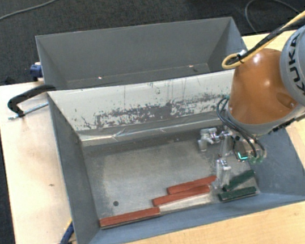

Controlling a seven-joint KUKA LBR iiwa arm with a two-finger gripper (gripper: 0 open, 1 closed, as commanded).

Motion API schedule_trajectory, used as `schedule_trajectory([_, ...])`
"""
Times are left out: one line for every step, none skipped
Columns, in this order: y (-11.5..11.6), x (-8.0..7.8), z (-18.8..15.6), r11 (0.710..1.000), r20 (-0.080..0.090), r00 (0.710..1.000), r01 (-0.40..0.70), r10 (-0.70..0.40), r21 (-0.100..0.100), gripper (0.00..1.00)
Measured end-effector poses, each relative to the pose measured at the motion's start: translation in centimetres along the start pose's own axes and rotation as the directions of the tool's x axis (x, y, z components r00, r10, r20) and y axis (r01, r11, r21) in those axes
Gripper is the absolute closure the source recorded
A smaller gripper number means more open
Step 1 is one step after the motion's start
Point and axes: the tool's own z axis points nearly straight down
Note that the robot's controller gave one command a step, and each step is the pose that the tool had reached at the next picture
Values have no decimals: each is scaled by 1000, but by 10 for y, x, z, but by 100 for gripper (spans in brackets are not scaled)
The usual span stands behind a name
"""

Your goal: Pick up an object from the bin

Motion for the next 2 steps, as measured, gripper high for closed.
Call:
schedule_trajectory([14, 13, 65, 999, 0, 999, 55, -55, 0, 0])
schedule_trajectory([13, 11, 61, 999, 8, 998, 55, -55, 1, 100])
